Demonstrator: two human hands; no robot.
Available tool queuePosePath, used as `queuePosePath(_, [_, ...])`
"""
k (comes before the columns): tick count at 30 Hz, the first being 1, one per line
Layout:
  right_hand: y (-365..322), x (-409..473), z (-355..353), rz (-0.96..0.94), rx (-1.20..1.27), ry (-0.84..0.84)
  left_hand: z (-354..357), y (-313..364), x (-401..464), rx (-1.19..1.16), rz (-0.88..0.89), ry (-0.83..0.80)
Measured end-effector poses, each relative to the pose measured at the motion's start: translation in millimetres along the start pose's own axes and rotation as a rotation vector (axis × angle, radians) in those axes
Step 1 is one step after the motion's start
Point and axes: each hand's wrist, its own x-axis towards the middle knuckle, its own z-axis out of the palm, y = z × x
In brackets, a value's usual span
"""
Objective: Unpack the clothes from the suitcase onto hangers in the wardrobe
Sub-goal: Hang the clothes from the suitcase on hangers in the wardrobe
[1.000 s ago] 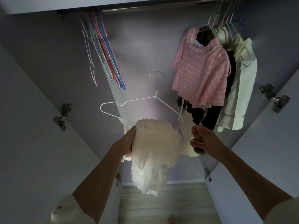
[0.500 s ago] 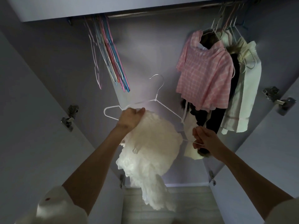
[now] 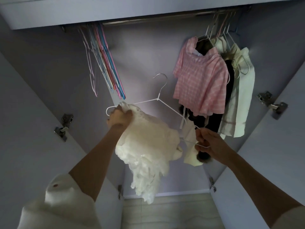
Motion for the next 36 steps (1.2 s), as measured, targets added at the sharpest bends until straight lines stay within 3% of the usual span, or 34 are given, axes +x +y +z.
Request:
queuePosePath(3, [-9.4, 0.5, 3.2, -0.031, 0.036, 0.031, -1.0, 3.6, 3.9, 0.222, 0.032, 0.053])
queuePosePath(6, [-16.4, 2.5, 3.1, -0.058, 0.046, 0.036, 0.1, 3.8, 7.5, 0.254, 0.030, 0.189])
queuePosePath(10, [-25.9, 4.1, 2.9, -0.125, 0.084, 0.020, 14.5, -1.0, 1.0, 0.243, 0.500, 0.364])
queuePosePath(12, [-30.9, 4.6, 1.3, -0.162, 0.093, 0.013, 20.7, -0.4, -3.2, 0.323, 0.577, 0.258])
queuePosePath(14, [-33.3, 6.3, -1.0, -0.179, 0.037, 0.022, 23.5, 6.0, -0.5, 0.548, 0.525, 0.053])
queuePosePath(16, [-33.0, 8.6, -2.9, -0.179, -0.041, 0.058, 24.1, 13.9, -0.2, 0.617, 0.454, -0.092])
queuePosePath(22, [-39.8, 13.4, -6.2, -0.299, -0.265, 0.156, 34.1, 28.0, -9.4, 0.336, 0.452, -0.089])
queuePosePath(30, [-48.9, 5.8, -28.1, -0.278, -0.406, 0.146, 31.4, 41.2, -14.6, 0.275, 0.485, -0.129])
queuePosePath(36, [-37.1, 0.7, -37.9, -0.238, -0.421, 0.319, 30.6, 49.3, -23.7, 0.270, 0.508, -0.149])
